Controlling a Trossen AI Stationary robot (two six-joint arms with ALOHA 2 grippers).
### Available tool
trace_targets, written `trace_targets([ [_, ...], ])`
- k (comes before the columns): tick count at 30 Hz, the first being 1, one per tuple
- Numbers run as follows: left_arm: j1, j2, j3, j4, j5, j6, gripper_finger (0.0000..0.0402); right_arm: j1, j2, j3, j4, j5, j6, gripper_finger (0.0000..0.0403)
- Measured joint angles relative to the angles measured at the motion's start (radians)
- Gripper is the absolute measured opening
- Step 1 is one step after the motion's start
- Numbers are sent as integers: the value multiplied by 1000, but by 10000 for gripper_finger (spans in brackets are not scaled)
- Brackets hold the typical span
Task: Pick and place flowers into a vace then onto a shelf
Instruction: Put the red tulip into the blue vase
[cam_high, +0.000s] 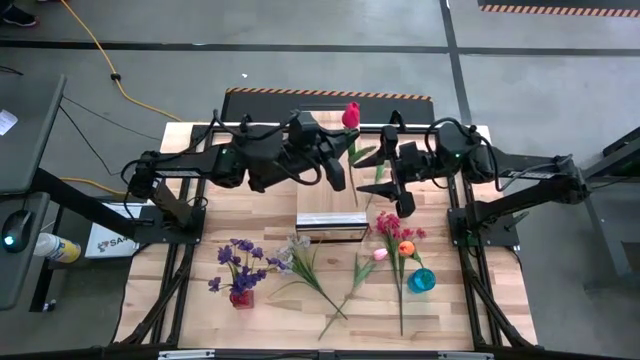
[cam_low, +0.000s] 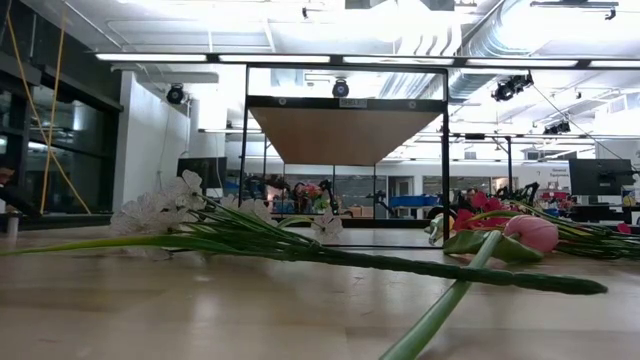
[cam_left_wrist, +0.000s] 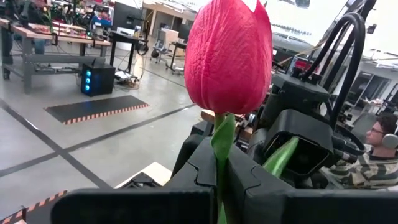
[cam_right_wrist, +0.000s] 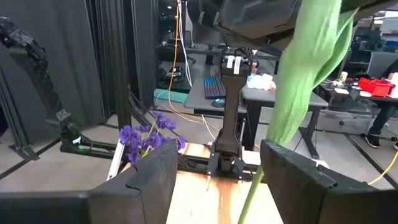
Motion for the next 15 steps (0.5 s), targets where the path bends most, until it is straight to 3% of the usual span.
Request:
trace_targets([
  [15,0,11,0,21,10,-3,35,-50,0,0,0,-16,35,220],
])
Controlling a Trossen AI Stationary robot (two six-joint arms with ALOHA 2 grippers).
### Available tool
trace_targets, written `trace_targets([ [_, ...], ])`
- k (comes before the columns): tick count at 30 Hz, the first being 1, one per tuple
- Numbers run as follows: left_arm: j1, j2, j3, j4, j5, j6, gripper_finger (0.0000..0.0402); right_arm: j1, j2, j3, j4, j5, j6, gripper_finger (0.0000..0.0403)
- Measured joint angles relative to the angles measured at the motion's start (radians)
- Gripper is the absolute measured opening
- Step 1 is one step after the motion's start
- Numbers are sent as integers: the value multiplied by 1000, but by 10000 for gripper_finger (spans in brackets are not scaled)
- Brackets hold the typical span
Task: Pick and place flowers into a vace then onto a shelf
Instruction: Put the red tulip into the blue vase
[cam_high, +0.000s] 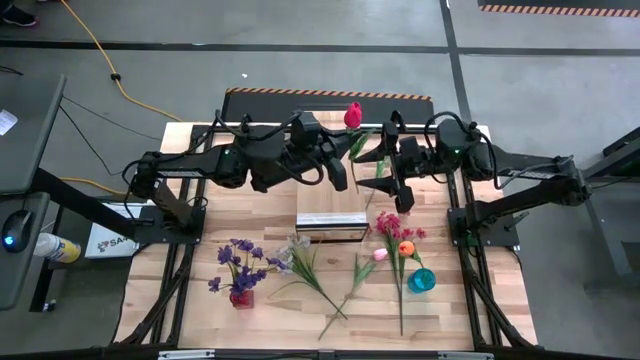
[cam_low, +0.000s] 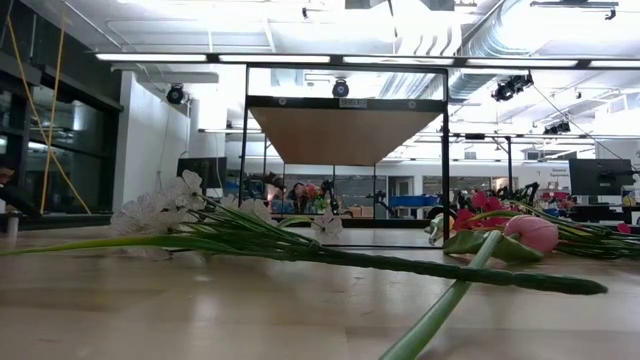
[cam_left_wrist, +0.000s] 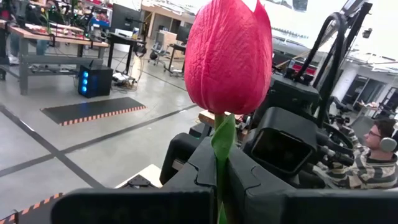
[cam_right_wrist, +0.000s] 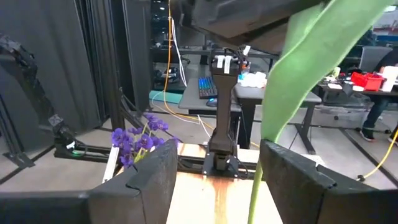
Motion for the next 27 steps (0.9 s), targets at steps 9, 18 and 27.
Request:
trace_targets([
  [9,0,0,0,-19,-13,3,35,-4,-3,0,-9,-1,17,220],
  [18,0,0,0,-38,-21,0,35,-4,-3,0,-27,-1,17,220],
  [27,0,0,0,-34,-23,-23,35,-23,14,0,-31,-9,16,220],
])
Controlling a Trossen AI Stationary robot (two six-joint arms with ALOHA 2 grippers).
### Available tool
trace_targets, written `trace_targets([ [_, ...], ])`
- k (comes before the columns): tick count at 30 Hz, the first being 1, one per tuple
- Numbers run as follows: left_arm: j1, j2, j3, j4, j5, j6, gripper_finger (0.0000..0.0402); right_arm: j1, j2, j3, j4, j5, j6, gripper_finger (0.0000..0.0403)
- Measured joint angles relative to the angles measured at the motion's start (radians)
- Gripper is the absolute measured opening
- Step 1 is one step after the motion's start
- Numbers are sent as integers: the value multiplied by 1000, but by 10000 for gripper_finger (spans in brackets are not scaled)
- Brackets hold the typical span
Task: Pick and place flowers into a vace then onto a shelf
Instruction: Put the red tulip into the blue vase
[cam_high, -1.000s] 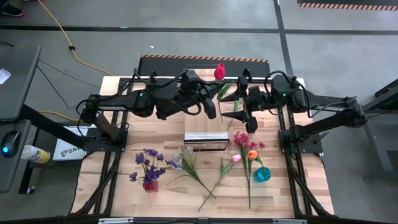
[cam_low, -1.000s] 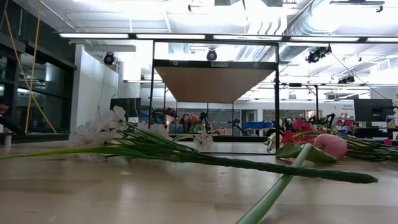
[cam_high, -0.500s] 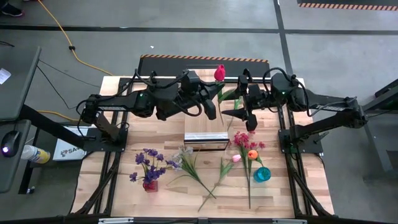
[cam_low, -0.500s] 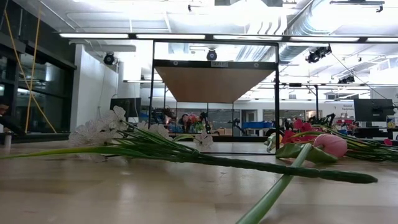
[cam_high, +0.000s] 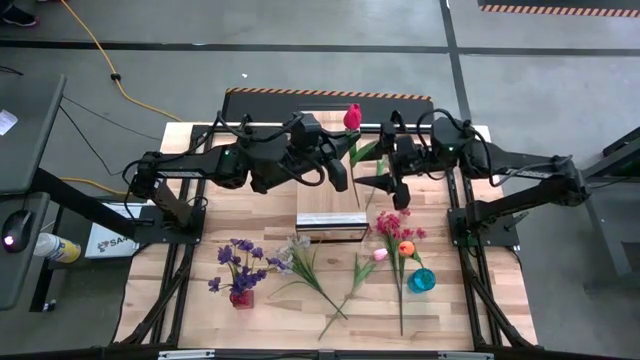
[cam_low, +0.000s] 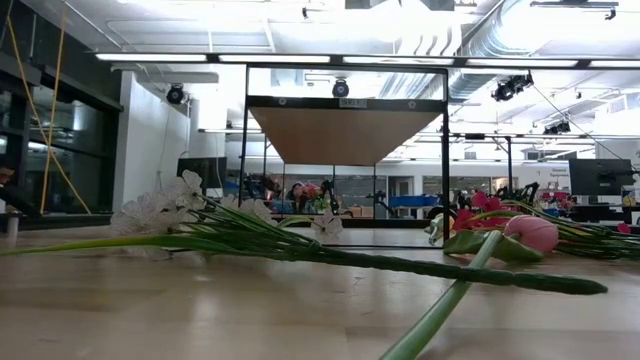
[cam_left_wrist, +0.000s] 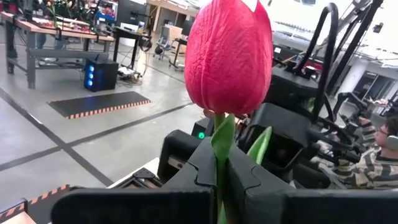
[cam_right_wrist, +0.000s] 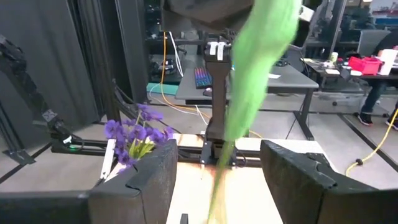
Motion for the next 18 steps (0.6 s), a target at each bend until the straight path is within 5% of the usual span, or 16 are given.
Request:
trace_targets([
  [18,0,12,1,10,-4,-3,35,-4,7,0,16,-41,4,212],
])
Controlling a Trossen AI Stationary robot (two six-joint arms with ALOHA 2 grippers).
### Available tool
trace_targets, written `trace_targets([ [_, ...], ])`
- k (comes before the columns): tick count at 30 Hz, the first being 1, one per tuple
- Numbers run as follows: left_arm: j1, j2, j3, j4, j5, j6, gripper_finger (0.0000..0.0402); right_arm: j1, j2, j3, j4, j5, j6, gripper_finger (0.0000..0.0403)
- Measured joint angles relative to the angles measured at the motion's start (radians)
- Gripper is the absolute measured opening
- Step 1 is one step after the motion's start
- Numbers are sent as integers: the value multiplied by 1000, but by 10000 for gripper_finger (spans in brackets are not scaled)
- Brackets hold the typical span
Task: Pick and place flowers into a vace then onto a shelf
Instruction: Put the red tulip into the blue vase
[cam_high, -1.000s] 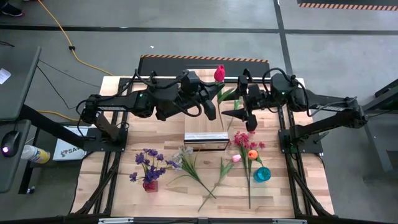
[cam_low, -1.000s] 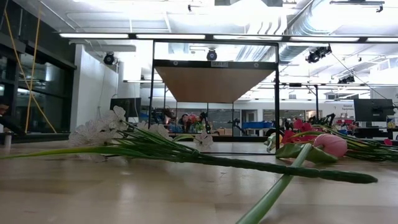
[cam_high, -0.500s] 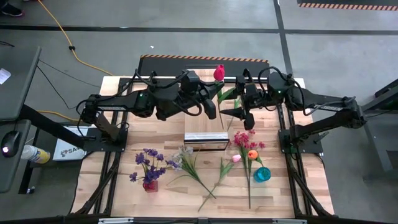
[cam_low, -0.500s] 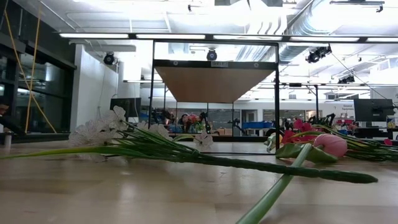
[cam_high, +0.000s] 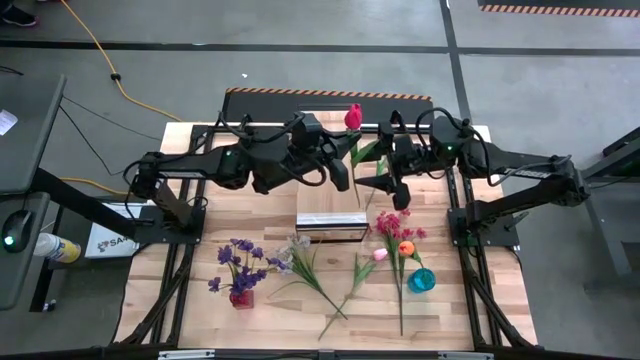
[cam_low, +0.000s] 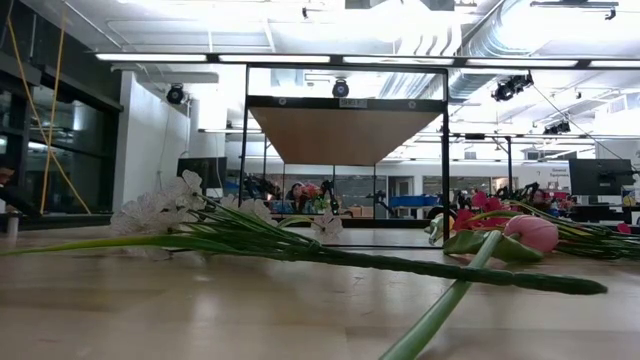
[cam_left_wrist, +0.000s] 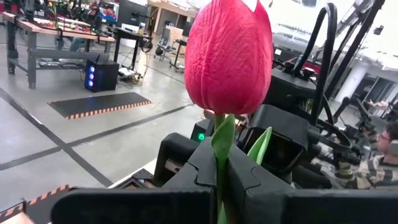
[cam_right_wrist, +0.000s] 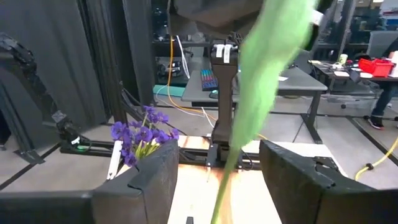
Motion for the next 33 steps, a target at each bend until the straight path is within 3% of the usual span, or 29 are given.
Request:
trace_targets([
  [16,0,25,-1,7,2,-1,35,0,0,0,6,-13,24,199],
  [33,0,19,-1,8,5,3,35,0,-1,0,-32,-4,17,128],
])
